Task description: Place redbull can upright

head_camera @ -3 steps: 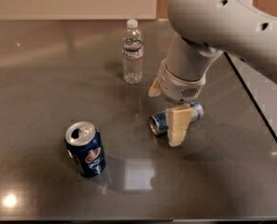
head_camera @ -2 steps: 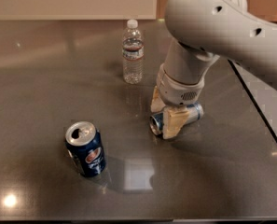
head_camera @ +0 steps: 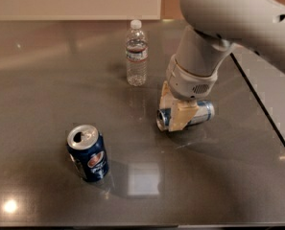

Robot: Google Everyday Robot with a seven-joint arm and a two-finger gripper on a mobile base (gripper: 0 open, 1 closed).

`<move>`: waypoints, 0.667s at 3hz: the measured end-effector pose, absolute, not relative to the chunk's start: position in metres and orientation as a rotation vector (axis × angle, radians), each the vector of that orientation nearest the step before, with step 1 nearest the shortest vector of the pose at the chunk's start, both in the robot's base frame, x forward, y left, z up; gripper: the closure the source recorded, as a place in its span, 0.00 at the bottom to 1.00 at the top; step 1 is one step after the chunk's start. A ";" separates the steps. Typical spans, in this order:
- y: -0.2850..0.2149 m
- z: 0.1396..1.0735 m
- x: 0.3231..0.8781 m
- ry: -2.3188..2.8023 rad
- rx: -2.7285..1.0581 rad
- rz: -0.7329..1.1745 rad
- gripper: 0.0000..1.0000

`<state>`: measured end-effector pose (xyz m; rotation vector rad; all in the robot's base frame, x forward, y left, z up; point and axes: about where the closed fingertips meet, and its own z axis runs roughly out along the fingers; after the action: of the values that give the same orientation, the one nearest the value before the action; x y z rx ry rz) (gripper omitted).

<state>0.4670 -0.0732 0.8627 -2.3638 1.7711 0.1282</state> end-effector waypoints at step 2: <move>-0.080 0.946 0.492 1.688 -2.053 0.370 1.00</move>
Offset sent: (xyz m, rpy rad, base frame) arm 0.0351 -0.0087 0.1425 0.5944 0.0084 -0.1173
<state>0.4916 -0.0801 0.9457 -2.0532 1.6876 0.3703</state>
